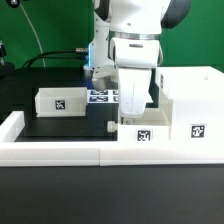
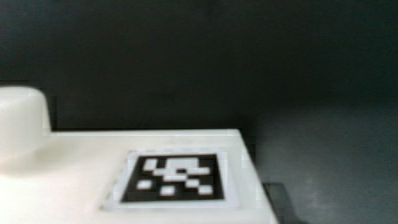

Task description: Assemble drawer

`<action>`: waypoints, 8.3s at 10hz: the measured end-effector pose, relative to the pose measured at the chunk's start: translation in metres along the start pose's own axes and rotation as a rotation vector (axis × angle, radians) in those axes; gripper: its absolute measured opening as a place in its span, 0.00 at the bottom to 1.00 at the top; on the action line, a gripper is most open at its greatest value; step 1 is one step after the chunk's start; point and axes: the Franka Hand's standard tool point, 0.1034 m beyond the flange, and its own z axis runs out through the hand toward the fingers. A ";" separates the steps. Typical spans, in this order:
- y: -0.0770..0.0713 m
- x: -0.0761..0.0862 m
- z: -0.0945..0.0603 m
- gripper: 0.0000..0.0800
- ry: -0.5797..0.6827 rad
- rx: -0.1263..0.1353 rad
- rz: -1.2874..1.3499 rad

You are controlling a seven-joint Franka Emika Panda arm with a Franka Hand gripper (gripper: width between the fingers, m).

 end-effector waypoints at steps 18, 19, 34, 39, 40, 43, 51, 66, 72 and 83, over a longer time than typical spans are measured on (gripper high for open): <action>-0.002 -0.002 0.000 0.05 -0.017 0.019 -0.031; -0.002 -0.003 0.000 0.05 -0.017 0.018 -0.029; -0.003 -0.003 0.002 0.06 -0.012 0.002 -0.046; -0.002 -0.003 0.002 0.06 -0.012 -0.004 -0.023; -0.003 -0.002 0.002 0.06 -0.011 -0.007 -0.027; -0.007 -0.002 0.004 0.06 -0.006 -0.042 -0.042; -0.005 -0.003 0.004 0.06 0.001 -0.081 -0.021; -0.002 0.012 0.001 0.81 -0.028 0.019 0.035; -0.004 0.006 0.003 0.81 -0.025 0.016 0.028; -0.007 -0.014 0.007 0.81 0.034 0.006 -0.013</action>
Offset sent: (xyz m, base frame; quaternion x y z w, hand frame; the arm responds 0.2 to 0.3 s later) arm 0.0000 0.0000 0.0000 0.0000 0.0000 0.0000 1.0000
